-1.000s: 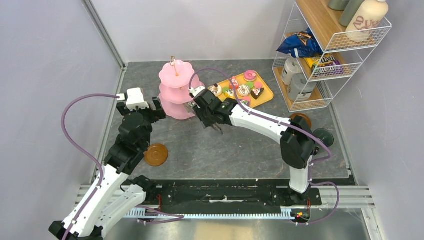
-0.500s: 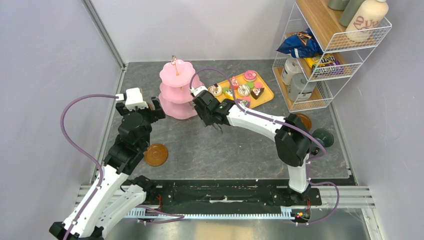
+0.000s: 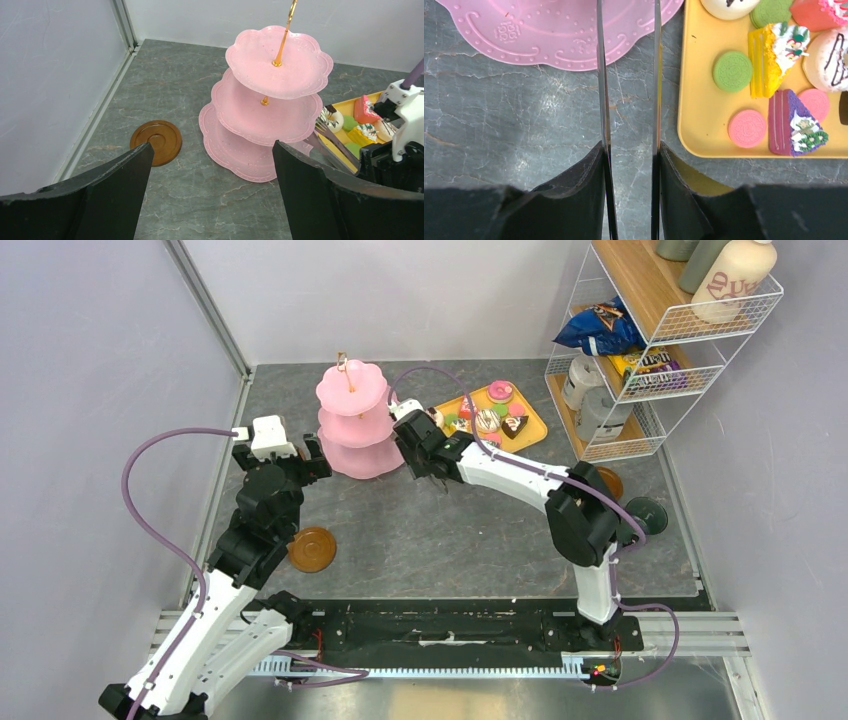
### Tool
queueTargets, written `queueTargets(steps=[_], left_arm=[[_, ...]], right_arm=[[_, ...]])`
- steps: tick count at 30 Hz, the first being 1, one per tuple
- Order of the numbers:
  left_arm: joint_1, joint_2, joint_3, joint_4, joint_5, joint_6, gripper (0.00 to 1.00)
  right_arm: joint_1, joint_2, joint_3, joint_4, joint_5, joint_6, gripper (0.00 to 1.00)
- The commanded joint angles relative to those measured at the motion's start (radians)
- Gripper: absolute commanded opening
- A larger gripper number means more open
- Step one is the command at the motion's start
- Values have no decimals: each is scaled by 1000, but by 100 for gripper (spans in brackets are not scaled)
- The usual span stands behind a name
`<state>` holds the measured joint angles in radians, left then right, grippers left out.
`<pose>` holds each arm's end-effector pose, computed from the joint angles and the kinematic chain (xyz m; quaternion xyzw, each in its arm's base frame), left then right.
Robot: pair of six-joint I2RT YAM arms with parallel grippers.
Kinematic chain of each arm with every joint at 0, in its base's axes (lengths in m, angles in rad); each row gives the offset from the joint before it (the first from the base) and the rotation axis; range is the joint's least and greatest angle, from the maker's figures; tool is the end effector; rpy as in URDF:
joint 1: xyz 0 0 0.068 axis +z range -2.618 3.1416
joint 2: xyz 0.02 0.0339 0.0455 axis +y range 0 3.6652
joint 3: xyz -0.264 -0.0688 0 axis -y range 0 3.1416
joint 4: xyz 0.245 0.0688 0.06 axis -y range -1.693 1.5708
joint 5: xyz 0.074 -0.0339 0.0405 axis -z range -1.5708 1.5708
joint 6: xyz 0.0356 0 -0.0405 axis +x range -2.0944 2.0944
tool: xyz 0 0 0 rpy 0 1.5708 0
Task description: Serve the afternoon tea
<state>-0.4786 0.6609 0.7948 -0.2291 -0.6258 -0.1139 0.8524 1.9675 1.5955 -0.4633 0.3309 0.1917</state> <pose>0.1417 -0.0500 0.3579 -0.0760 0.7299 0.0310 0.6786 0.3011 0.3269 0.2440 -0.2425 0.8898 0.0436 0.3840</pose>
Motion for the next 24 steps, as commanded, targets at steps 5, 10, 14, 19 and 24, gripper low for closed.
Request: queueTargets(steps=[5, 10, 14, 19, 24], left_arm=[[6, 1, -8, 50, 5, -24, 97], [7, 3, -8, 51, 6, -24, 97], [9, 8, -9, 52, 8, -24, 97], [9, 10, -9, 51, 12, -25, 97], [9, 11, -9, 51, 12, -25, 97]], right_arm=[[-9, 60, 3, 202, -2, -61, 39], [-19, 87, -4, 288, -36, -79, 39], [-28, 123, 20, 307, -53, -89, 40], [-38, 155, 39, 327, -86, -89, 41], [-44, 182, 50, 351, -95, -88, 42]])
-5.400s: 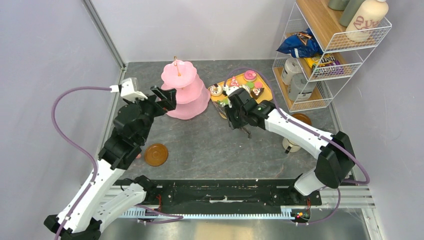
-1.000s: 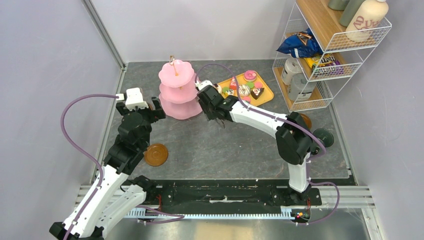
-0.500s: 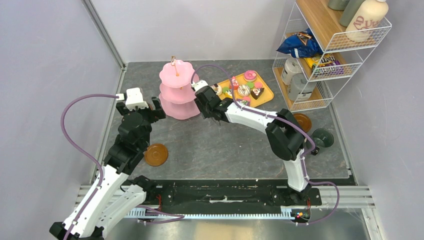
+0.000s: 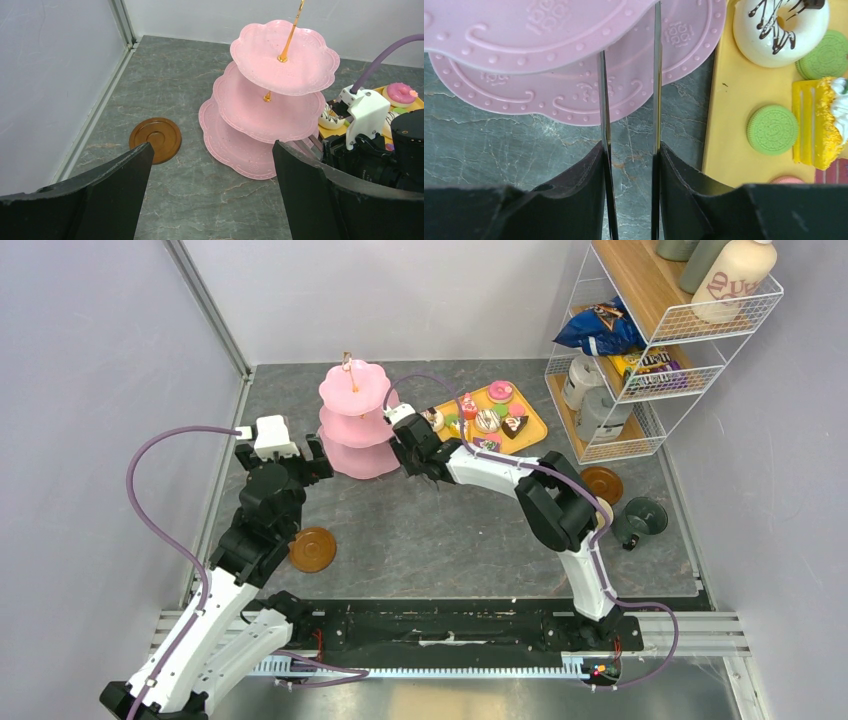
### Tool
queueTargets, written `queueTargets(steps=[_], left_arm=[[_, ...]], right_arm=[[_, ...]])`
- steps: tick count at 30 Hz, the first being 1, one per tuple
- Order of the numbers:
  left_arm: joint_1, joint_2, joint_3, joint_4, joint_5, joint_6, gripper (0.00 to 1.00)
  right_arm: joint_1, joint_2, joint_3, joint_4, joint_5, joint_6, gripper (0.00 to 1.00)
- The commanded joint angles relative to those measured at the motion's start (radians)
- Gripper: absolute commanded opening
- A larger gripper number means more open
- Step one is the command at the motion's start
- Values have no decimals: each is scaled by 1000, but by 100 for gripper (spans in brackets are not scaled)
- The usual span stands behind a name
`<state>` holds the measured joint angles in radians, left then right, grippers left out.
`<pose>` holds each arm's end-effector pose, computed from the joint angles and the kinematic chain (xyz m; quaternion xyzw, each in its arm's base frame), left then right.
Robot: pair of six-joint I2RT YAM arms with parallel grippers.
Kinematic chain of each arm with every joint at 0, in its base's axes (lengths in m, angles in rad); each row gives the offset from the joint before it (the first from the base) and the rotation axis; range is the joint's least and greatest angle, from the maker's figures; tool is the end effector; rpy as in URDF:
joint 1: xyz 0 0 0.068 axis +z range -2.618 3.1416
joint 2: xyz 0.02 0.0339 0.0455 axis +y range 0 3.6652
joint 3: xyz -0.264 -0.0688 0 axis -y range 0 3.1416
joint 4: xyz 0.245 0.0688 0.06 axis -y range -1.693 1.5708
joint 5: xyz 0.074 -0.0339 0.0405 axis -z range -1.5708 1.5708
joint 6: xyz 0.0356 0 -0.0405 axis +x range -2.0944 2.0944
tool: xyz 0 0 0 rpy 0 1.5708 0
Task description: Serve the afternoon tea
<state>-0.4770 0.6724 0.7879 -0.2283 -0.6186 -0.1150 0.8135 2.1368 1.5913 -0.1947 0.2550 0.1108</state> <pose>0.1447 -0.0516 0.3542 -0.0716 0.7353 0.0321 0.6731 0.3378 0.3443 0.1874 -0.2642 0.8698 0.0743 0.4101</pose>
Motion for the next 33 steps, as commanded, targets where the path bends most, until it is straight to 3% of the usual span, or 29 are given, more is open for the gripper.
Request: queueTargets(steps=[1, 20, 33], left_arm=[[7, 0, -3, 49, 5, -25, 97], [8, 3, -2, 47, 10, -25, 96], [11, 3, -2, 44, 14, -28, 96]], right_arm=[[-7, 17, 58, 86, -20, -7, 42], [-10, 31, 73, 100, -22, -4, 58], [-10, -125, -77, 79, -8, 8, 60]])
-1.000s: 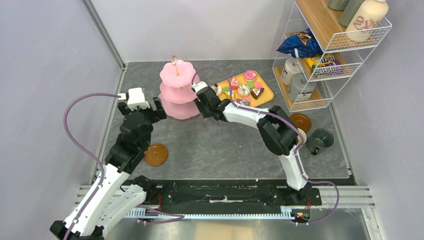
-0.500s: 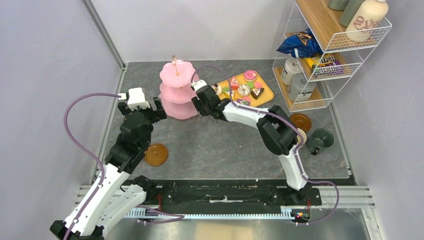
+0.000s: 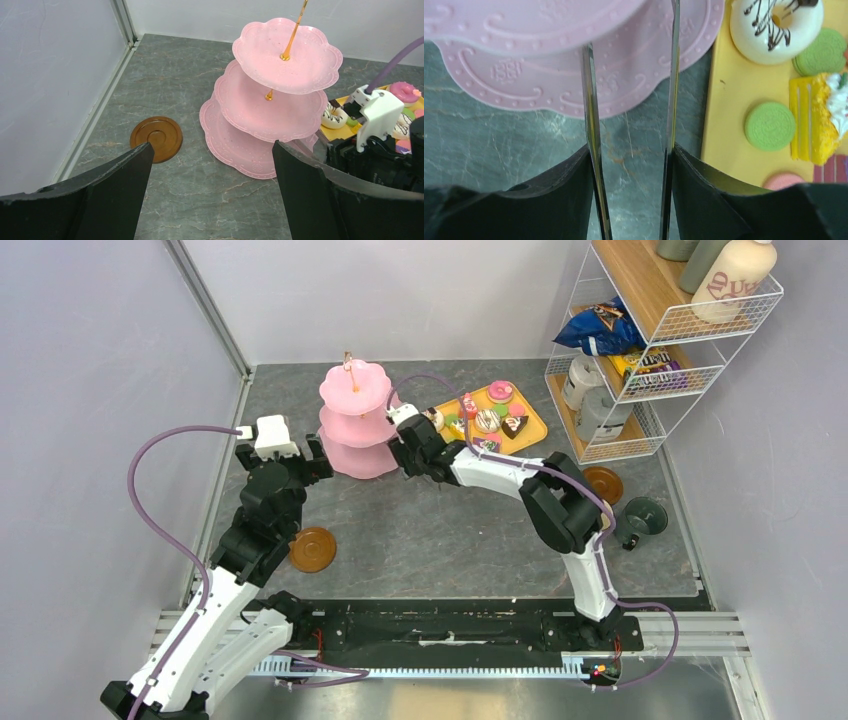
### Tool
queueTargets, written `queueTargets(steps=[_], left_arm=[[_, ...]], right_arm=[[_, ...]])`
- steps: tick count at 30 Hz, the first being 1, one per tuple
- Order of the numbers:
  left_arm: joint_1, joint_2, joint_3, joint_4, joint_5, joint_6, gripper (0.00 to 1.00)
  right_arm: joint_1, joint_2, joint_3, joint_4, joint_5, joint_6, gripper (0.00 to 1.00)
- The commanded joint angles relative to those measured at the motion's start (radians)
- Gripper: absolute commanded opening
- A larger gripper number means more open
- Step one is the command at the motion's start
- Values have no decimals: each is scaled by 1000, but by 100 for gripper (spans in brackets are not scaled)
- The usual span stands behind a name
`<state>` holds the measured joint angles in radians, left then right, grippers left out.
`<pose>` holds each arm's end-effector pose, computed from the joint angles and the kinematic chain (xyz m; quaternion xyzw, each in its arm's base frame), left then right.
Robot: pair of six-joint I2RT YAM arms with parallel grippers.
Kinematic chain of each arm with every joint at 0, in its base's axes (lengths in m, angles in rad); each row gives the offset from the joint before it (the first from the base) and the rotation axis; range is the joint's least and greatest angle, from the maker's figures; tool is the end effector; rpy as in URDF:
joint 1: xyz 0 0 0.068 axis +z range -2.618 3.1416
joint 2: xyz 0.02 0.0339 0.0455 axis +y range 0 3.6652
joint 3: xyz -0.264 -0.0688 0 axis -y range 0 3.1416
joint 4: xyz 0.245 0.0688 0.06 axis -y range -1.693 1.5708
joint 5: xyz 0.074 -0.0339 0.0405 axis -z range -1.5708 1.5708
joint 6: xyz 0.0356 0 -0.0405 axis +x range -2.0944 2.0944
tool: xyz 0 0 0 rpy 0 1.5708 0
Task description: Serve the afternoon tea
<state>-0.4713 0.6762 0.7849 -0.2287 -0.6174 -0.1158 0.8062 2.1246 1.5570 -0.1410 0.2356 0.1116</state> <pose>0.1461 -0.0513 0.3526 -0.0723 0.7373 0.0347 0.6708 0.3384 0.3408 0.1862 -0.2609 0.8651 0.0881 0.4193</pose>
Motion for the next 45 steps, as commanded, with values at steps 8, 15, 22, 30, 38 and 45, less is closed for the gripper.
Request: queueTargets(steps=[8, 15, 22, 30, 38, 45], left_arm=[[5, -1, 2, 43, 16, -30, 96], [5, -1, 1, 44, 18, -31, 96], [5, 1, -1, 43, 27, -34, 96], [5, 0, 0, 42, 34, -37, 96], [4, 3, 0, 40, 35, -38, 96], [5, 3, 1, 40, 35, -36, 96]], right_arm=[[-2, -239, -165, -4, 22, 7, 60], [-4, -344, -226, -120, 54, 10, 59], [-42, -459, -272, -297, 99, 50, 58], [-176, -579, -329, -433, 110, 80, 57], [-248, -547, -303, -439, 73, 74, 57], [-248, -490, -264, -427, 11, 73, 58]])
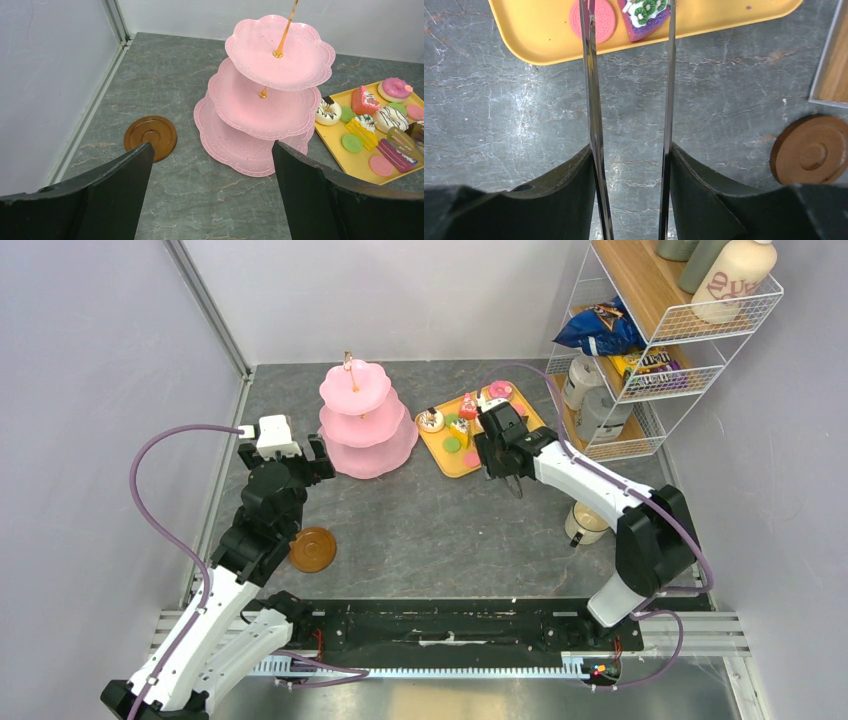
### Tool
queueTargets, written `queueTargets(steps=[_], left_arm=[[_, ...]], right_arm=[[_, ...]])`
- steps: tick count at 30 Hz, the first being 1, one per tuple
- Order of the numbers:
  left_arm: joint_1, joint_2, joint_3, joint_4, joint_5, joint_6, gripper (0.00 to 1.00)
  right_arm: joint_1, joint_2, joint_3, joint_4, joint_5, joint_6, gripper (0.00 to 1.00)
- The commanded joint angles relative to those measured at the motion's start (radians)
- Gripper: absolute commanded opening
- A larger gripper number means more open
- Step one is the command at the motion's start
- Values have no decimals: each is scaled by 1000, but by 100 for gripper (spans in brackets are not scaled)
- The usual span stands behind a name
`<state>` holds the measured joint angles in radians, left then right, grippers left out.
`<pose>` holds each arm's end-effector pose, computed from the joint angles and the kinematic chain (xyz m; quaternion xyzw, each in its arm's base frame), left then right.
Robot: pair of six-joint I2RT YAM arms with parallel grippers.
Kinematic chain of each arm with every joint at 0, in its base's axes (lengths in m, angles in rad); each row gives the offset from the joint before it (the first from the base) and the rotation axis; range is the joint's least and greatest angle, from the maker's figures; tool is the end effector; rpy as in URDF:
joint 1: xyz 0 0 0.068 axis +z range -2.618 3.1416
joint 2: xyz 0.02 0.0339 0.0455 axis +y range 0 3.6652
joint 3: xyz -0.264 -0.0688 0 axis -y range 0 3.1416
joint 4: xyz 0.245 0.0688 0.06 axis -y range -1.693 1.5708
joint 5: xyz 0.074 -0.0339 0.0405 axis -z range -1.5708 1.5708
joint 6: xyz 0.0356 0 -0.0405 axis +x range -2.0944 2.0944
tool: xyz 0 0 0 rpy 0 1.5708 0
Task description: Serve the afternoon tea
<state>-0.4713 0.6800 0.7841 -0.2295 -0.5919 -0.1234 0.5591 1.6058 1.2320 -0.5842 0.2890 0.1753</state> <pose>0.1470 -0.0526 0.3517 -0.0658 0.7400 0.0238 0.6690 0.2948 0.1725 0.2553 -0.1373 0.9345 -0.0210 0.3279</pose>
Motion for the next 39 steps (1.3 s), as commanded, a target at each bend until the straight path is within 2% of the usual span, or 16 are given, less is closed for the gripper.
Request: queueTargets(steps=[1, 8, 23, 36, 39], left_arm=[[4, -1, 2, 41, 9, -28, 96], [5, -2, 1, 41, 9, -27, 96], [5, 3, 1, 43, 6, -25, 96], [5, 4, 2, 42, 9, -25, 96], [5, 6, 2, 43, 11, -25, 96]], right_arm=[[-1, 36, 65, 17, -56, 8, 58], [0, 67, 94, 39, -95, 2, 58], [0, 188, 145, 85, -79, 0, 58], [-1, 215, 132, 116, -65, -5, 51], [-1, 223, 136, 116, -73, -7, 53]])
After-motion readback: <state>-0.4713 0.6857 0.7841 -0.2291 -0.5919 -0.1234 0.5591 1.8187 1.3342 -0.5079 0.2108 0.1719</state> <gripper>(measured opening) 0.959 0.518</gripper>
